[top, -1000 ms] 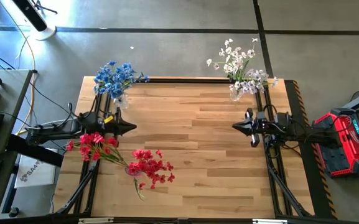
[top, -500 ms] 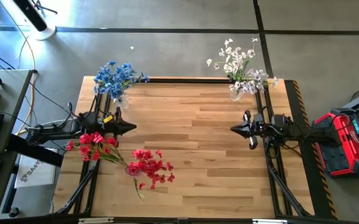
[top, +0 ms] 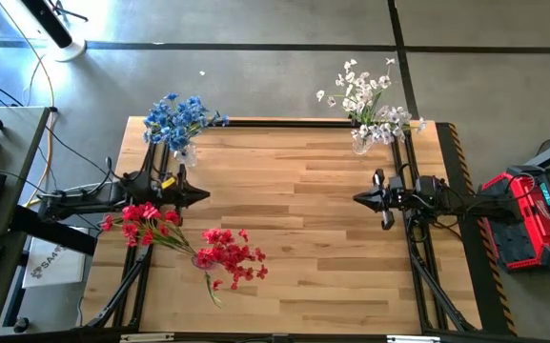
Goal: Sort flowers into vase by color
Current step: Return to Home Position
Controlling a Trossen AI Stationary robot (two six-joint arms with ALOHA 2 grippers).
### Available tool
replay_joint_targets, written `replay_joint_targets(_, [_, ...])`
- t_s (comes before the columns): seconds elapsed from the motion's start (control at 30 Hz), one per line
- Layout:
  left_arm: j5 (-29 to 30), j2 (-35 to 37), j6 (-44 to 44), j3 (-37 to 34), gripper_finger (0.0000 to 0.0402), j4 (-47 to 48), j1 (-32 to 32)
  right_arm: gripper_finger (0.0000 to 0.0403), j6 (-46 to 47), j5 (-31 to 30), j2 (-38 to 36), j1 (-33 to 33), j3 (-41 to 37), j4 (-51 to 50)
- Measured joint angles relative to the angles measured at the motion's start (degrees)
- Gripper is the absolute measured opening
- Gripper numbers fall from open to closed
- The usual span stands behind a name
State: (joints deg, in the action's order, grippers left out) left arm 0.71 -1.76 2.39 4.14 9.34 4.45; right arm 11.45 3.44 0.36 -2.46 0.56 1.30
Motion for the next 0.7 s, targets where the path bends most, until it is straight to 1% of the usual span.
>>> replay_joint_targets(0.13, [0.04, -0.59, 1.88, 0.0, 0.0, 0.02, 0.04, 0.0, 0.42, 0.0, 0.0, 0.0, 0.0, 0.0])
replay_joint_targets(0.7, [0.15, -0.59, 1.9, 0.0, 0.0, 0.02, 0.02, 0.0, 0.08, -0.04, 0.0, 0.0, -0.04, 0.0])
